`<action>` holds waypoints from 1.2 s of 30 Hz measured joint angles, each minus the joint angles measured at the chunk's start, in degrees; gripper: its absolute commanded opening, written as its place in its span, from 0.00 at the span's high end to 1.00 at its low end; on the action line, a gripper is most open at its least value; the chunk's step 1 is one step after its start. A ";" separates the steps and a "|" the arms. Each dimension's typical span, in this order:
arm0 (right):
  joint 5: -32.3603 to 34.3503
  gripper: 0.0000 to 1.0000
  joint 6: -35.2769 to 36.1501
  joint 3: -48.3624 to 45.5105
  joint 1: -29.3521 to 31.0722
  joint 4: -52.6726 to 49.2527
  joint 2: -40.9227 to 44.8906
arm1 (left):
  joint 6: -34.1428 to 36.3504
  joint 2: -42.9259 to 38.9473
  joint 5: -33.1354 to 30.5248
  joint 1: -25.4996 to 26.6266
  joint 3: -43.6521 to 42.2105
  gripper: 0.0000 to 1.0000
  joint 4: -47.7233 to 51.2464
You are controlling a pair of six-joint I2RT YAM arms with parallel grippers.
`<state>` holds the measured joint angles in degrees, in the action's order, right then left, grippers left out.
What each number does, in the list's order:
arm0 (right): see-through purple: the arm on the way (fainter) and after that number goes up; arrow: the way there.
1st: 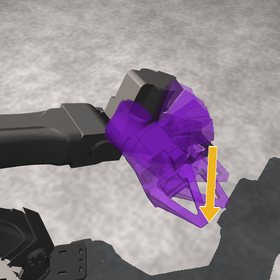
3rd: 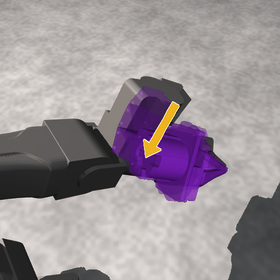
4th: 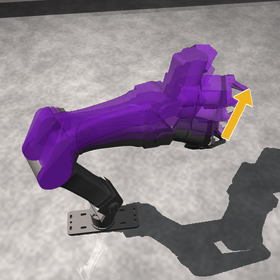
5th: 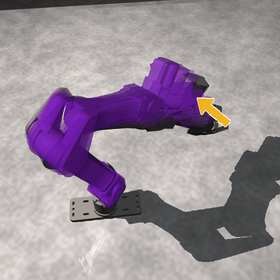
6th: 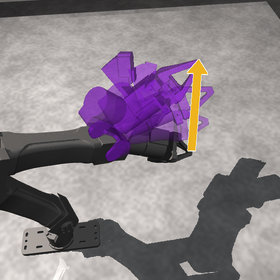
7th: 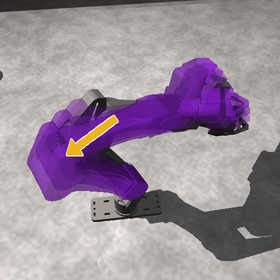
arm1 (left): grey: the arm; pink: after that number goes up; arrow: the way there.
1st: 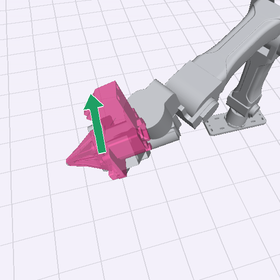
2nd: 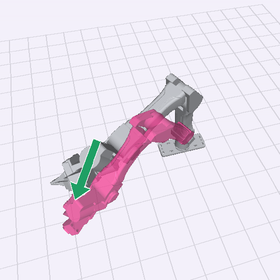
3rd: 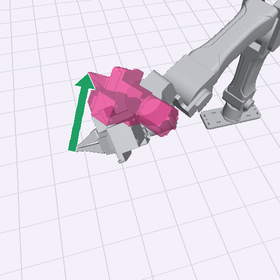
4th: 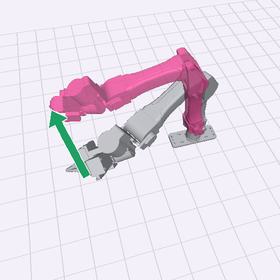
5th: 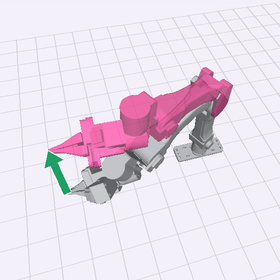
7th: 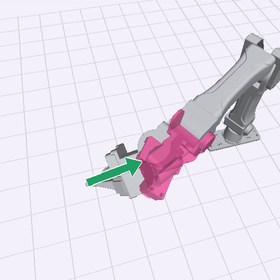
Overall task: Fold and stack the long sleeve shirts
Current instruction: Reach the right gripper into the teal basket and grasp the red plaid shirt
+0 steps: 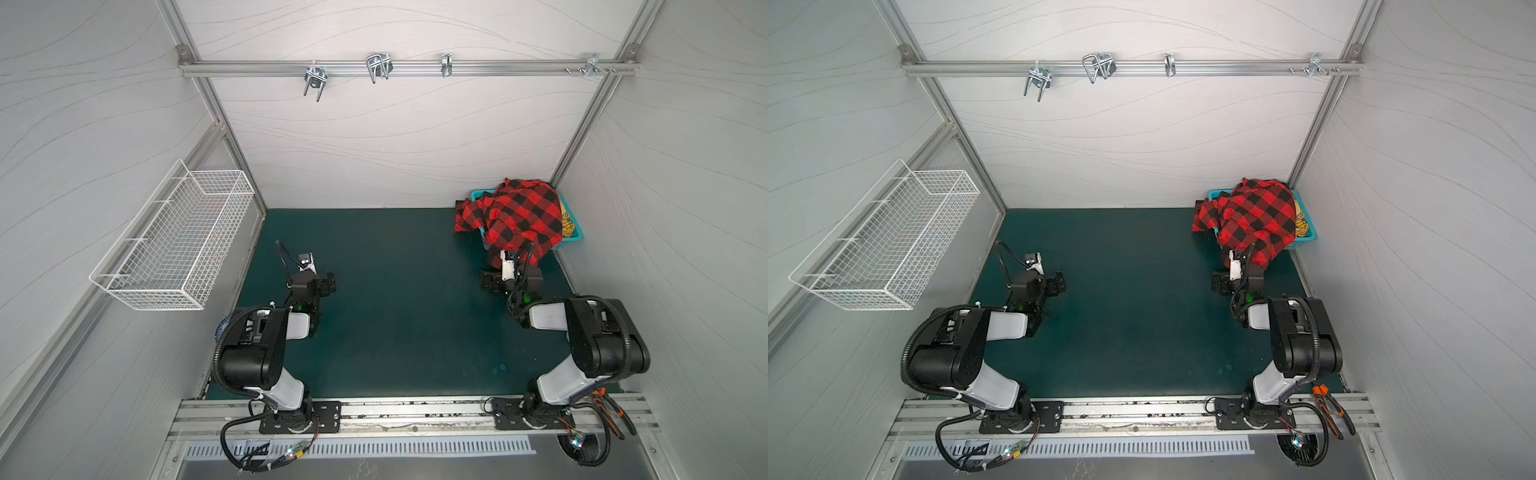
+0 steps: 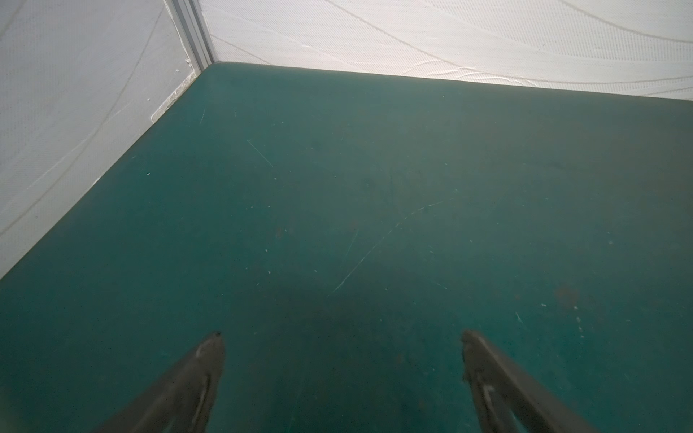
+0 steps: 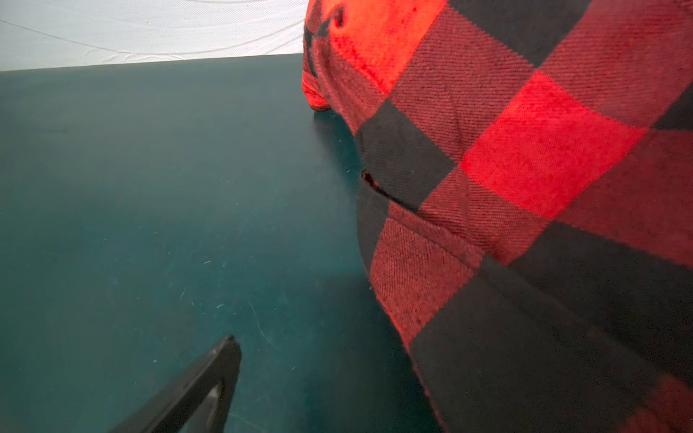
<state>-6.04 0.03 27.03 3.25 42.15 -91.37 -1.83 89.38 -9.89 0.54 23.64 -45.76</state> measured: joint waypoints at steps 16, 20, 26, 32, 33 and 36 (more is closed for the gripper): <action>0.04 0.01 0.02 0.00 0.07 0.00 0.02 | -0.13 -0.09 -0.63 -0.02 0.00 0.01 1.36; 0.04 0.01 0.02 0.00 0.07 0.00 0.02 | -0.13 -0.09 -0.59 -0.11 0.00 0.01 1.38; 0.04 0.01 0.02 0.00 0.07 0.00 0.02 | -0.24 -0.09 -0.52 -0.28 0.00 0.01 1.77; 9.25 0.01 -2.93 8.17 2.12 -19.63 5.35 | -1.38 -2.36 -4.76 0.72 7.15 0.01 17.66; 11.63 0.01 -5.01 14.47 2.40 -28.65 6.73 | -3.02 -2.89 -6.49 0.96 12.15 0.02 24.17; 16.98 0.03 -14.53 35.65 2.69 -46.31 8.59 | -10.21 -4.28 -7.80 1.42 29.83 0.09 39.98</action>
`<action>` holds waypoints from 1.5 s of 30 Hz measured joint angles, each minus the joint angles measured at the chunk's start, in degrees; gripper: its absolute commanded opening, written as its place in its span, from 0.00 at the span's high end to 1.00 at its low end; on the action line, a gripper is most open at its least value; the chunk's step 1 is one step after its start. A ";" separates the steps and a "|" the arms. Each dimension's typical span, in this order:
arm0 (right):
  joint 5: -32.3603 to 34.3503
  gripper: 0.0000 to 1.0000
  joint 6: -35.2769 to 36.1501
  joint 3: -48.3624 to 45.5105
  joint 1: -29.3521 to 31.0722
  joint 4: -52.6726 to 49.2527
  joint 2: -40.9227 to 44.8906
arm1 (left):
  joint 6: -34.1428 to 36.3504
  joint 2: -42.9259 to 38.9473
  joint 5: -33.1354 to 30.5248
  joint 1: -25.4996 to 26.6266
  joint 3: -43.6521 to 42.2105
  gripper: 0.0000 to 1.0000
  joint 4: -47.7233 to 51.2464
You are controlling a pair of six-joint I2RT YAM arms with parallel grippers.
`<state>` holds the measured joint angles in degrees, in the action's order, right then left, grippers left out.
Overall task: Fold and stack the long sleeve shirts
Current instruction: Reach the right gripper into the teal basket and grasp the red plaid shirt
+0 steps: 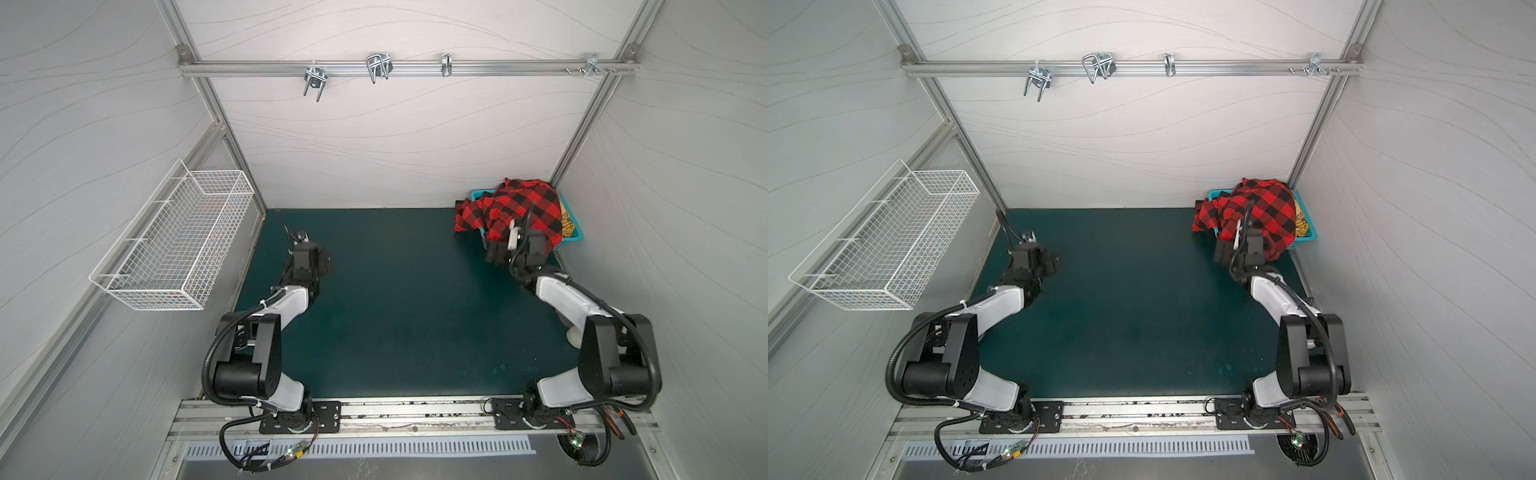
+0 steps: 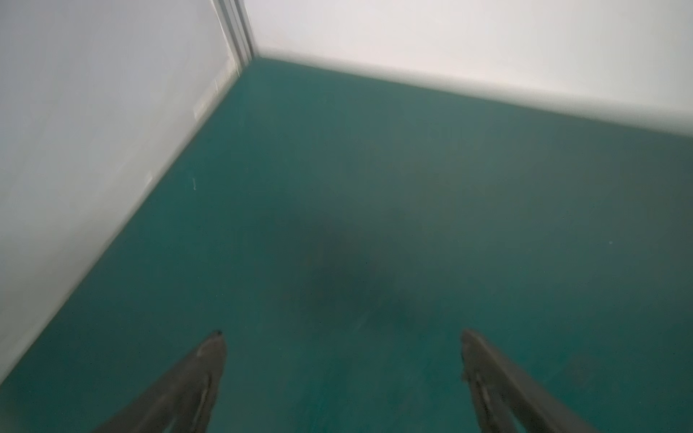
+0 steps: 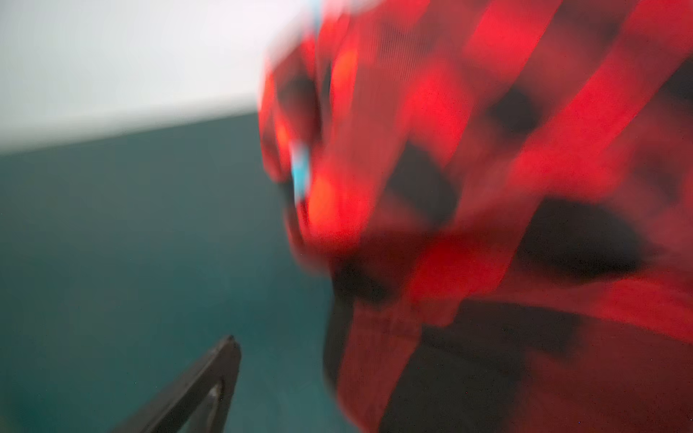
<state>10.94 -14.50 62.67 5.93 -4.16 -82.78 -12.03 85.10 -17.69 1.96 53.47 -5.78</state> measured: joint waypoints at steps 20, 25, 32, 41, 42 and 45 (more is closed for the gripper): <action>1.66 0.22 -14.05 30.38 -5.55 -47.78 -15.04 | -13.46 -15.17 12.68 15.67 1.05 0.12 32.87; 2.34 0.15 -14.21 26.10 -5.60 -47.67 -15.96 | -13.64 -14.84 13.46 15.67 -0.46 0.12 32.22; -3.37 0.10 -12.57 16.33 -8.15 -40.09 -15.50 | -14.19 -13.62 15.26 15.67 -2.54 0.15 31.65; -8.85 0.04 -9.27 19.91 -5.38 -33.57 -15.85 | -14.62 -13.03 16.35 15.67 -2.54 0.18 31.17; -8.55 0.07 -8.83 22.73 -4.76 -33.55 -16.57 | -14.67 -12.98 16.50 15.67 -2.54 0.19 31.17; -7.93 0.12 -7.61 31.67 -3.43 -33.51 -20.20 | -14.80 -12.79 17.09 15.67 -2.54 0.20 31.17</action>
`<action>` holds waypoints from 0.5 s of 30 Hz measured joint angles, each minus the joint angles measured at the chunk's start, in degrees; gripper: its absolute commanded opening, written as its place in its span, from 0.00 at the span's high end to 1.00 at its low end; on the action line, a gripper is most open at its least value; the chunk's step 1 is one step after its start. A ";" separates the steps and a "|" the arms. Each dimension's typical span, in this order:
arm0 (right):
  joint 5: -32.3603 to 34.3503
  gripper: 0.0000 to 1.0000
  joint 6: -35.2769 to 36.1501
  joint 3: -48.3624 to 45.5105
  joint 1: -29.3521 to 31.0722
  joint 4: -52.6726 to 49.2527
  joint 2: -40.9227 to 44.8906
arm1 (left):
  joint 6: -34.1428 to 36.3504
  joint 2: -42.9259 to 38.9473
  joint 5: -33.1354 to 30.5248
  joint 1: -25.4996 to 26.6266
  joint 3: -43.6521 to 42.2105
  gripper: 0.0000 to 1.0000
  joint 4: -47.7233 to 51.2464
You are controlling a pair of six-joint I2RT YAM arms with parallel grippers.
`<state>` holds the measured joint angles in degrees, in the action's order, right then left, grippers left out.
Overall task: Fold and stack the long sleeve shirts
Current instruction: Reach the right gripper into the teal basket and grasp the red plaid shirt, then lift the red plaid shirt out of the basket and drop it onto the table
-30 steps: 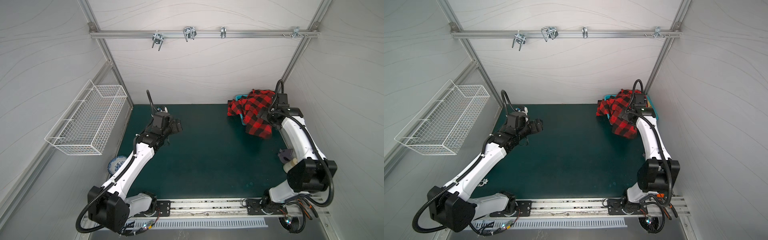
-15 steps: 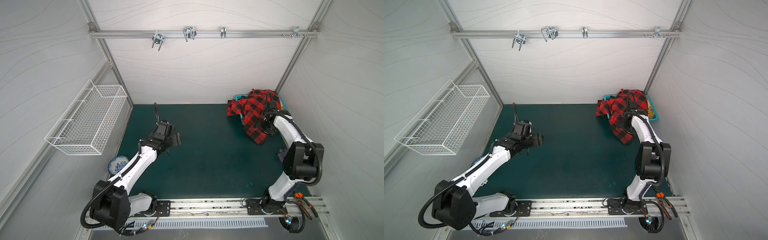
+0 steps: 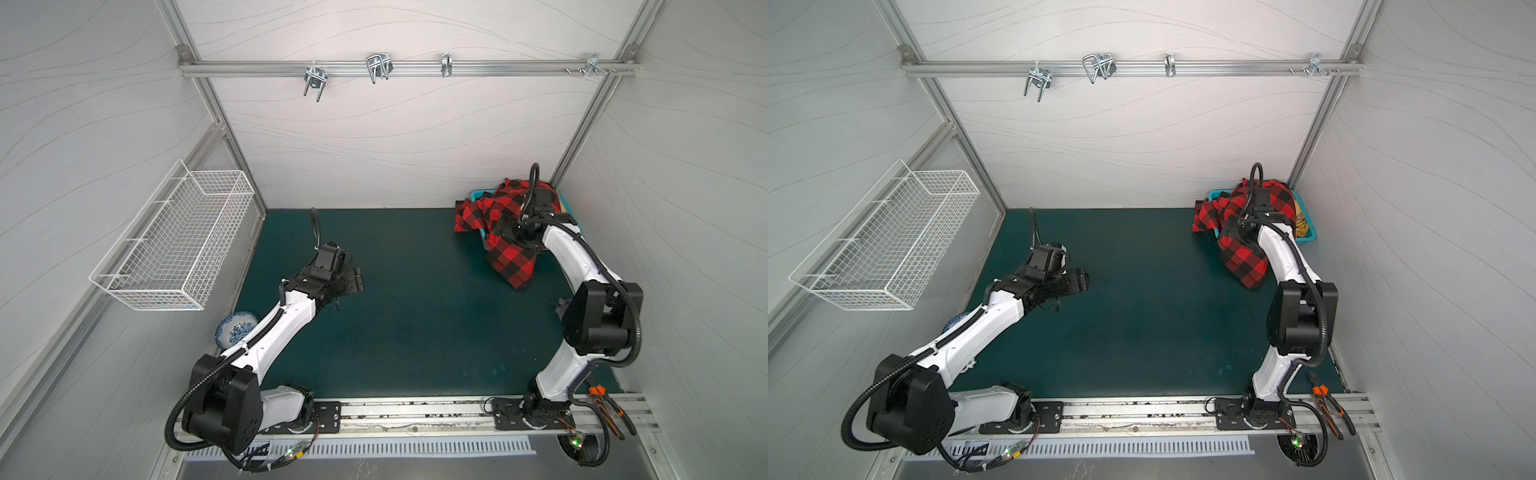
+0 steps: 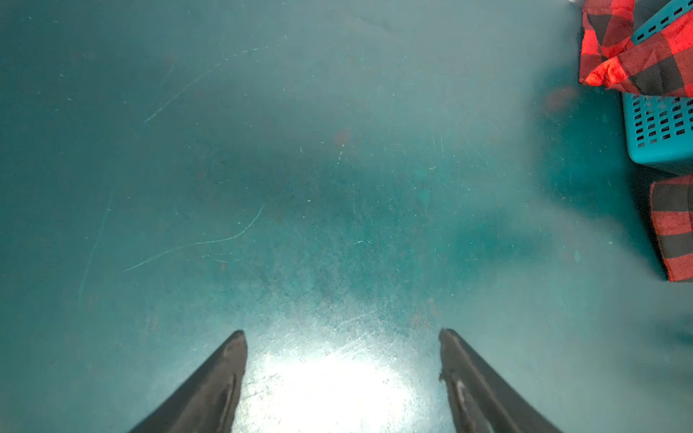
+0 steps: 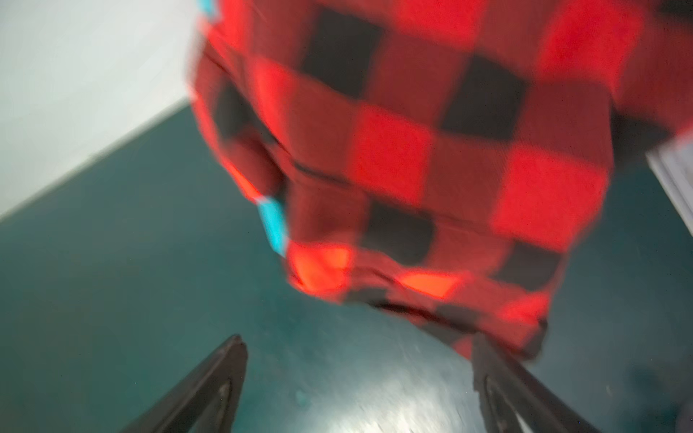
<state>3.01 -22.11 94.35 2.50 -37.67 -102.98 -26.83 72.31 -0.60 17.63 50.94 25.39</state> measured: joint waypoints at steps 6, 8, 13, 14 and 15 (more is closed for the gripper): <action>1.64 0.38 2.38 12.09 0.61 -0.87 -10.78 | -0.26 1.07 0.70 0.00 0.00 0.23 -0.02; 2.12 0.51 3.02 14.97 0.70 -1.77 -14.84 | -0.31 1.70 0.92 0.00 0.00 0.24 0.02; 2.89 0.97 3.93 16.33 0.85 -4.24 -19.17 | -0.33 2.32 1.29 0.00 0.00 0.25 0.04; 3.08 1.00 4.35 16.76 0.98 -4.98 -19.17 | -0.33 2.32 1.29 0.00 0.00 0.26 0.04; 3.26 1.00 4.63 17.53 1.05 -5.51 -19.12 | -0.35 2.32 1.29 0.00 0.00 0.26 0.07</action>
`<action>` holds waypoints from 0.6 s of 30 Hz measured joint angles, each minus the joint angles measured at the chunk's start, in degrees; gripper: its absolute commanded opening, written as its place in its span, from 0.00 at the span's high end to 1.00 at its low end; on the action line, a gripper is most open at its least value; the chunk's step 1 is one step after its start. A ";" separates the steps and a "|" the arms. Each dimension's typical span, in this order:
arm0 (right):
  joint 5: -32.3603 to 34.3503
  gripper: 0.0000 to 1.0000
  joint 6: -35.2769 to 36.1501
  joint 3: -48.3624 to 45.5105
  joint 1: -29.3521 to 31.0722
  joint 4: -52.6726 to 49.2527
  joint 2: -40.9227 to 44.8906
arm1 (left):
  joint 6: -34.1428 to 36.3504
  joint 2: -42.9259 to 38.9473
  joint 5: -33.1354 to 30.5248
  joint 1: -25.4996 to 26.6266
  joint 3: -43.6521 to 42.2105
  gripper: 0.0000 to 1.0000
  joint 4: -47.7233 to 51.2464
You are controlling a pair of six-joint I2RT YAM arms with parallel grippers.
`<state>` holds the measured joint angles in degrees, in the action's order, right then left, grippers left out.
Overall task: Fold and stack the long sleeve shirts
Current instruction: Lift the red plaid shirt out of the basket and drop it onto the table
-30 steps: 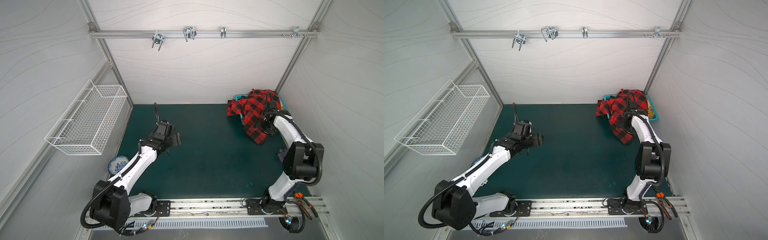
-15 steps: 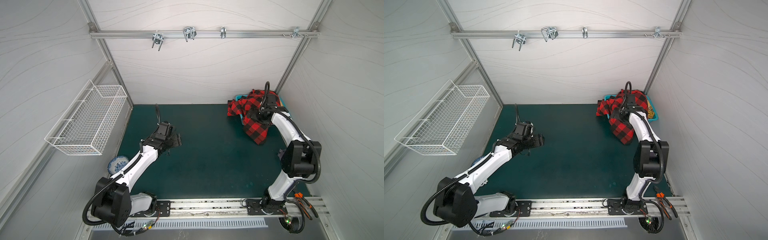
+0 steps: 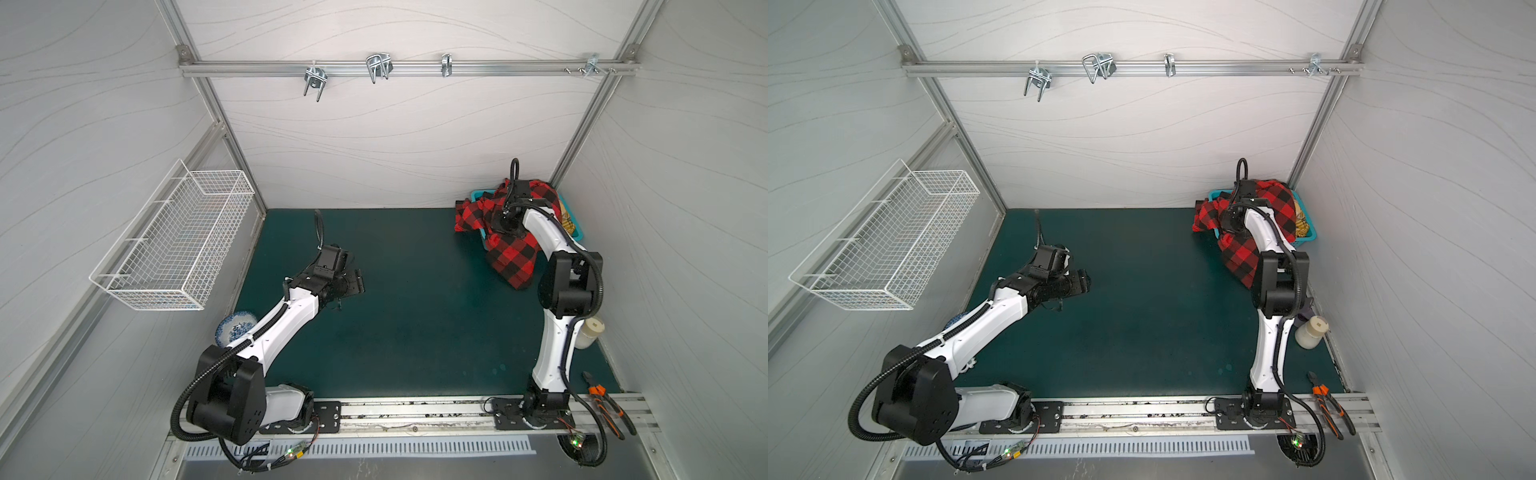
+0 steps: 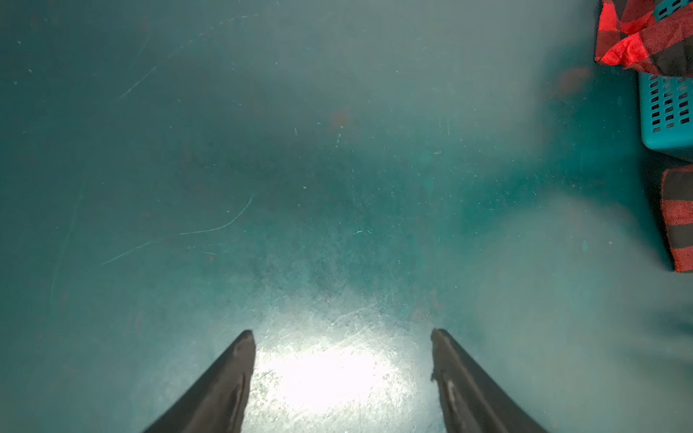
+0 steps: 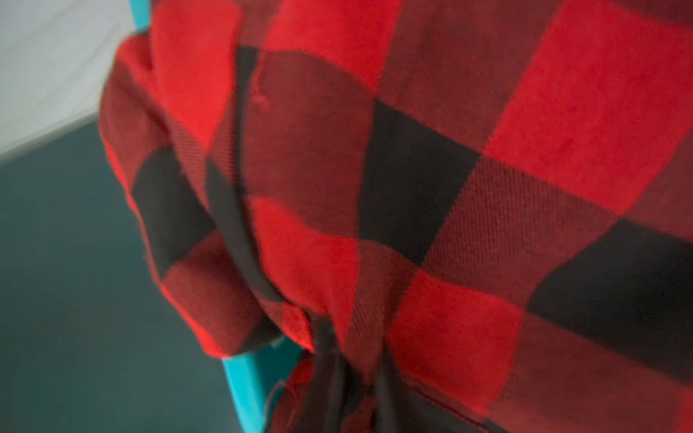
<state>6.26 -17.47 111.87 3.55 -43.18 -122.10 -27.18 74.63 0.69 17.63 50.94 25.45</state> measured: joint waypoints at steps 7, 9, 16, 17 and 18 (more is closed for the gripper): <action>1.90 1.00 2.62 5.70 3.54 -3.74 5.05 | -0.63 -0.17 -0.02 0.00 0.00 0.26 0.00; 2.47 1.00 4.04 7.78 6.49 -5.11 8.96 | -0.94 -0.72 -0.28 0.00 0.00 0.25 0.02; 2.25 1.00 8.39 12.24 22.91 -6.36 23.85 | -1.14 -3.37 -4.79 -0.35 0.24 0.25 1.62; 1.66 1.00 8.48 11.37 25.79 -6.36 25.73 | -1.44 -3.48 -5.35 -0.59 0.79 0.25 2.86; 1.25 1.00 8.37 9.79 28.02 -6.08 27.21 | -1.84 -3.56 -5.81 -0.87 1.29 0.24 3.78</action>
<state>7.51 -9.10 121.67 31.57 -49.25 -94.89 -29.02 71.07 -5.13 16.75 52.23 29.23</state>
